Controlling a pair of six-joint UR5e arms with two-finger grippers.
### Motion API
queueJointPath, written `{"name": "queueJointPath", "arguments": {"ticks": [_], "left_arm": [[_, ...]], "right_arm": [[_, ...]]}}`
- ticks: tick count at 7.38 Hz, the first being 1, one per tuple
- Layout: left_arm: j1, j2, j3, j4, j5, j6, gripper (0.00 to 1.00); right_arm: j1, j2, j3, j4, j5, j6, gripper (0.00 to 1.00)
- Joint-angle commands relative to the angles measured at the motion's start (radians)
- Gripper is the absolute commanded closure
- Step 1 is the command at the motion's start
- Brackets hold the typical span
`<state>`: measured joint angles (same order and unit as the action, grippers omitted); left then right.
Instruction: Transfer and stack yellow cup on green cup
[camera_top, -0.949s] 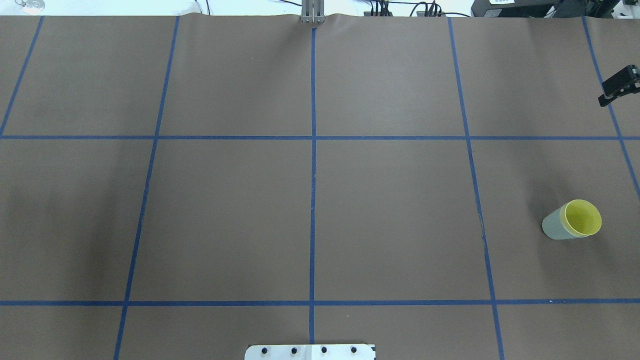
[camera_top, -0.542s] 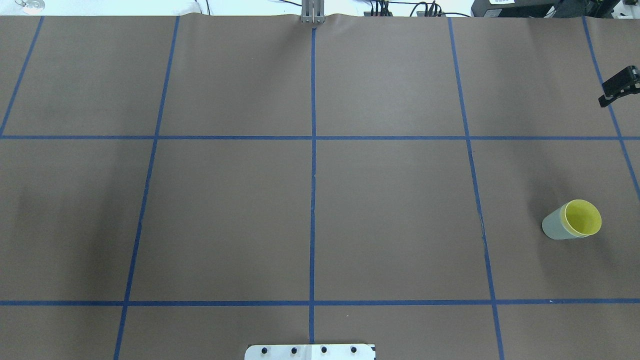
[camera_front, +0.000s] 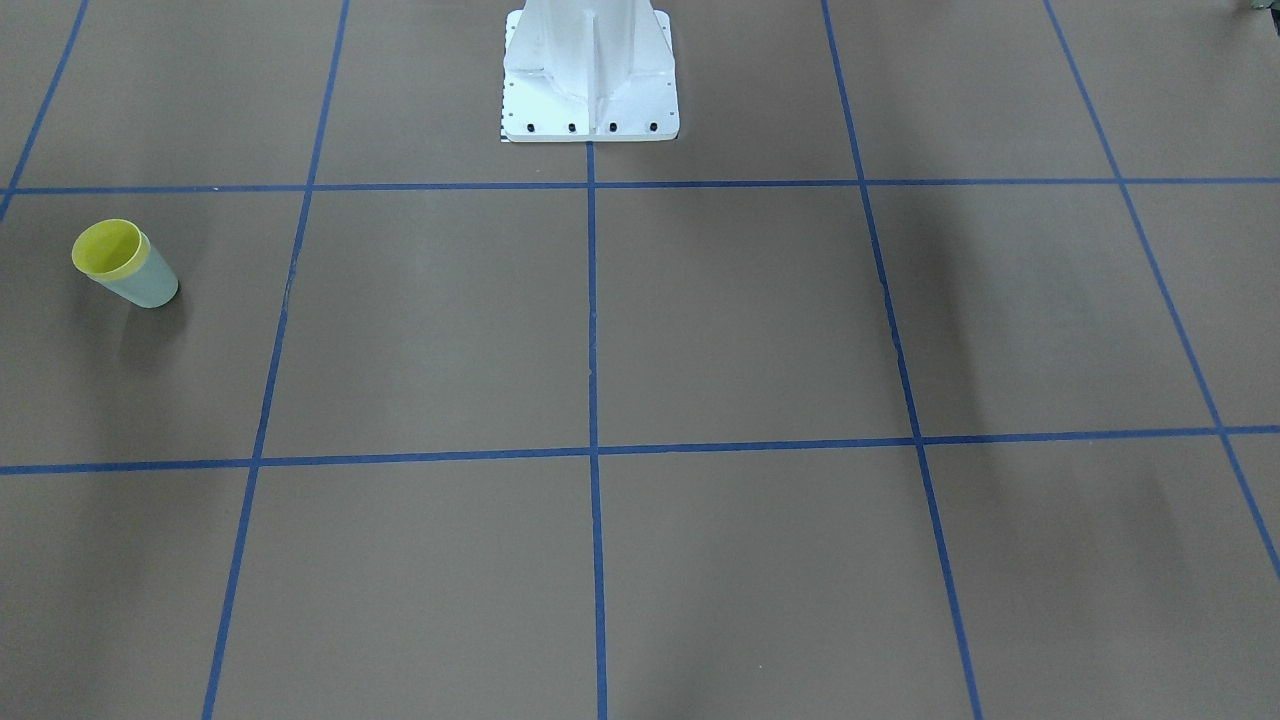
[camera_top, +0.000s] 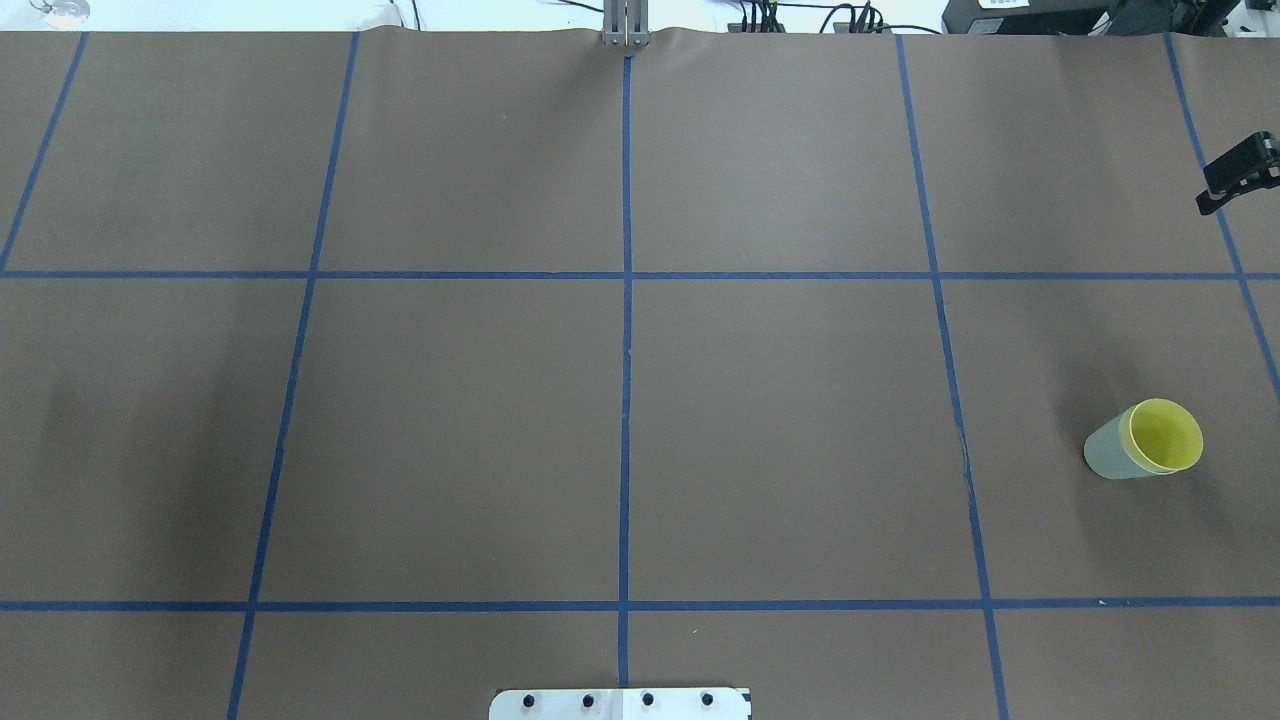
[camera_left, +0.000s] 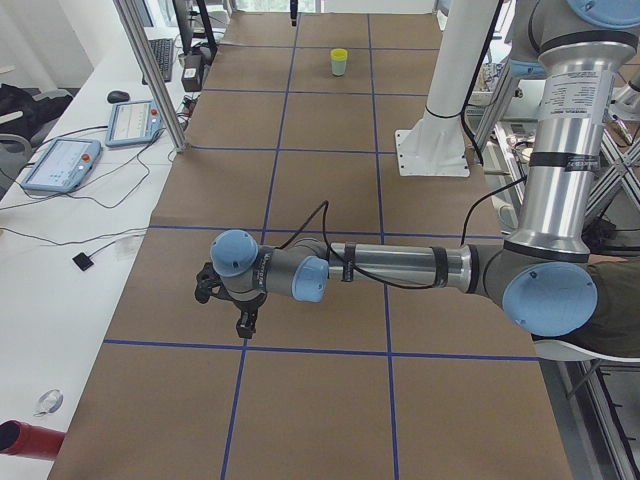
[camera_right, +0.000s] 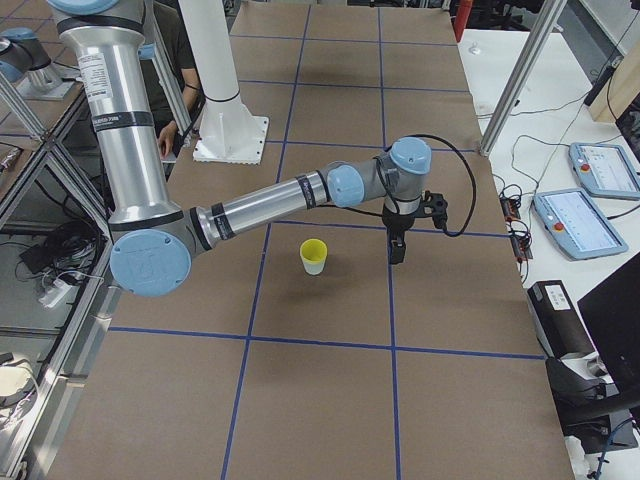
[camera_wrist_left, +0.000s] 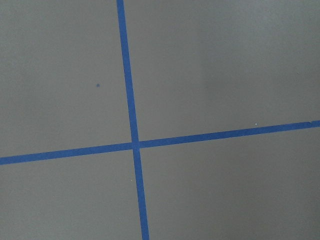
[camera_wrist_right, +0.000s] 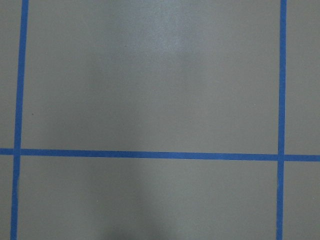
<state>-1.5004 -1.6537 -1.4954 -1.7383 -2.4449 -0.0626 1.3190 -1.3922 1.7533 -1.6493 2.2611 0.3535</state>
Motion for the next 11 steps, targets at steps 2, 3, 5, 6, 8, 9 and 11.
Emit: {"name": "queueJointPath", "arguments": {"ticks": [2,3,5,6,8,9,11], "left_arm": [[0.000,0.009,0.010,-0.006,0.000,0.001,0.00],[0.000,0.009,0.011,-0.006,0.000,0.003,0.00],[0.000,0.005,0.001,-0.004,0.000,0.003,0.00],[0.000,0.000,-0.005,-0.003,0.001,-0.002,0.00],[-0.001,0.002,-0.015,-0.001,0.003,-0.002,0.00],[-0.001,0.003,-0.013,-0.001,0.006,0.000,0.00],[-0.001,0.000,-0.019,-0.003,0.082,0.000,0.00]], "right_arm": [[-0.007,0.001,-0.005,0.000,0.000,0.002,0.00],[-0.009,0.002,-0.009,-0.001,0.002,-0.001,0.00],[-0.009,-0.002,-0.040,-0.001,0.003,0.004,0.00],[-0.009,0.001,-0.052,-0.001,0.005,0.001,0.00],[-0.009,0.005,-0.052,-0.001,0.009,0.001,0.00],[-0.006,-0.001,-0.049,-0.001,0.014,0.001,0.00],[0.018,-0.005,-0.048,-0.003,0.020,0.004,0.00]]}}
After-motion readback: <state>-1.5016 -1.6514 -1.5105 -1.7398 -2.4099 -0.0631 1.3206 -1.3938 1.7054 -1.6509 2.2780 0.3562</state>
